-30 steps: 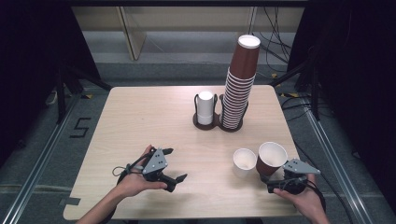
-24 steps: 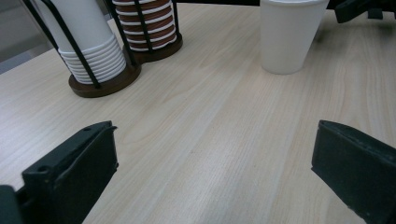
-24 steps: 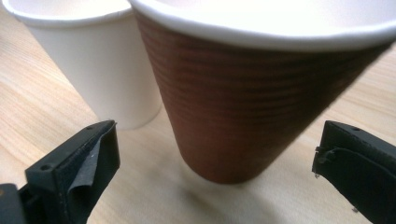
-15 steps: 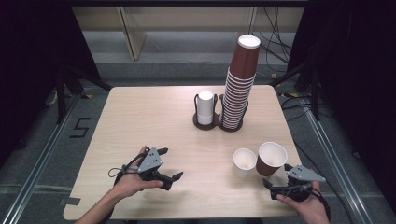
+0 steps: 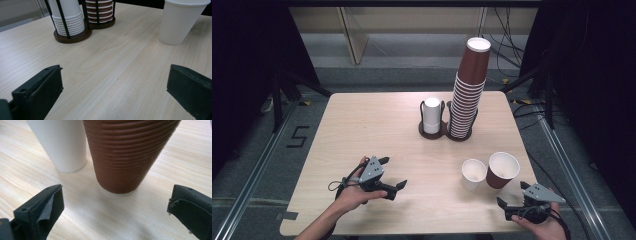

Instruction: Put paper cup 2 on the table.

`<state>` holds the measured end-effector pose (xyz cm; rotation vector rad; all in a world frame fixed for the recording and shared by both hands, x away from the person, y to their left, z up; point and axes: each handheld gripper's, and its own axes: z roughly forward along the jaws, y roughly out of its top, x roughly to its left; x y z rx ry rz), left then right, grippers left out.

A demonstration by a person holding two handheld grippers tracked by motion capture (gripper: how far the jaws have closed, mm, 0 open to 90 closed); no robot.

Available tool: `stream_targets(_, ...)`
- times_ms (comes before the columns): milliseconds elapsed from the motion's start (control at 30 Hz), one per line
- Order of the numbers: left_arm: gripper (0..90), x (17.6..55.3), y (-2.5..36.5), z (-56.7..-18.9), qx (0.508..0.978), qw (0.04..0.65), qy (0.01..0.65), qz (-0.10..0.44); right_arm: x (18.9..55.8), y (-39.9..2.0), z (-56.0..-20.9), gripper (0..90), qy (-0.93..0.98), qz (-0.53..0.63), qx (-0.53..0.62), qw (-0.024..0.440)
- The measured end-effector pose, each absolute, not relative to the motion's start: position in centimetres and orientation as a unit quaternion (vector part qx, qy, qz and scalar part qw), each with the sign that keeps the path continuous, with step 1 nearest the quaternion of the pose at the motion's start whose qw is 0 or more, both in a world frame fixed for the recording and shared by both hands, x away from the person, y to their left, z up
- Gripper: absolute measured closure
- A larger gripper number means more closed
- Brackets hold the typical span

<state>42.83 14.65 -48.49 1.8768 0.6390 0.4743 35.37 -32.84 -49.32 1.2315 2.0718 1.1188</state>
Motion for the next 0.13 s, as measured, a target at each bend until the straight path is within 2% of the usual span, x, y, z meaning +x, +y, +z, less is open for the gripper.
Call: stream_targets(133, 0.0, 42.83, 14.36, -48.54, 0.785, 0.525, 0.265, 0.196, 35.35, -33.18, -49.35, 0.3, 0.757, 0.412, 0.438, 0.257)
